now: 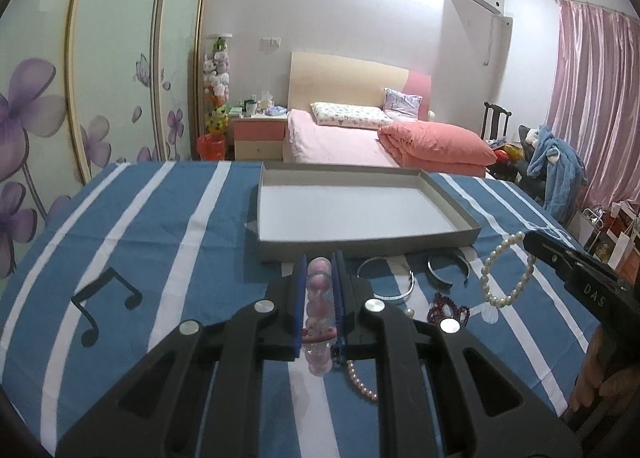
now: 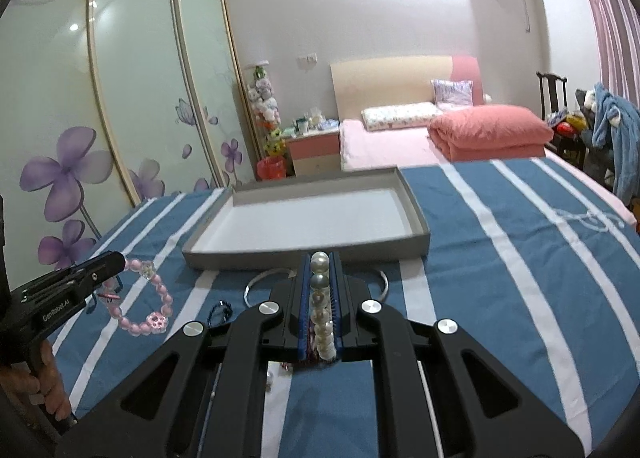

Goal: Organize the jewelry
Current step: 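Carry both bracelets into the gray tray and open both tools to release them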

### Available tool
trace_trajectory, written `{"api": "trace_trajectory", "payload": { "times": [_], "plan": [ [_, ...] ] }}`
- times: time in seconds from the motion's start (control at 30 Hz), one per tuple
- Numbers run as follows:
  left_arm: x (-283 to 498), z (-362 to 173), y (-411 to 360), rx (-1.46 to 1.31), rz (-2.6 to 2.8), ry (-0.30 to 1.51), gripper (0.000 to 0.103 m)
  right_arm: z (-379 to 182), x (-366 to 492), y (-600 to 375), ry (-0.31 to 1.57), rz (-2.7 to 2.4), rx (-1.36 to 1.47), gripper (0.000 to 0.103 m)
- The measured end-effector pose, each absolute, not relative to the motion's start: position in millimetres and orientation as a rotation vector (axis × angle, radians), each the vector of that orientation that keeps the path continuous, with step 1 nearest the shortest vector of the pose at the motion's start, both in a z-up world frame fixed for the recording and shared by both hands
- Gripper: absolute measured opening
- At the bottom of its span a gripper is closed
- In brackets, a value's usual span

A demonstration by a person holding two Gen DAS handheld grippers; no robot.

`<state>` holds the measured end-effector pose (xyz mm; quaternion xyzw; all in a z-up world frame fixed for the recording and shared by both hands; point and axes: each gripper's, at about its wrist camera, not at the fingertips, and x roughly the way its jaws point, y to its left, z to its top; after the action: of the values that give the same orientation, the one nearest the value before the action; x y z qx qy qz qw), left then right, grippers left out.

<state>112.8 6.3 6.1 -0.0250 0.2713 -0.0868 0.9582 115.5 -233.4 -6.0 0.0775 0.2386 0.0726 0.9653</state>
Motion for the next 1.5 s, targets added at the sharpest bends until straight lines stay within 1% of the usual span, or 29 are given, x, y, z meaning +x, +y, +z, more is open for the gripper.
{"api": "trace_trajectory", "payload": {
  "times": [0.37,0.7,0.9,1.23,1.5],
  "plan": [
    [132,45,-16,0.001,-0.157,0.447,0.013,33,134,-232,0.315,0.135,0.136,0.01],
    [186,59,-30,-0.012,-0.128,0.382,0.013,39,175,-231,0.26,0.109,0.133,0.01],
    [225,47,-29,-0.023,-0.12,0.411,0.013,28,214,-229,0.289,0.101,0.133,0.01],
    [296,14,-31,-0.032,-0.135,0.505,0.013,-5,277,-228,0.42,0.114,0.139,0.01],
    [324,-11,-32,-0.037,-0.145,0.555,0.013,-22,308,-227,0.516,0.118,0.149,0.01]
  ]
}}
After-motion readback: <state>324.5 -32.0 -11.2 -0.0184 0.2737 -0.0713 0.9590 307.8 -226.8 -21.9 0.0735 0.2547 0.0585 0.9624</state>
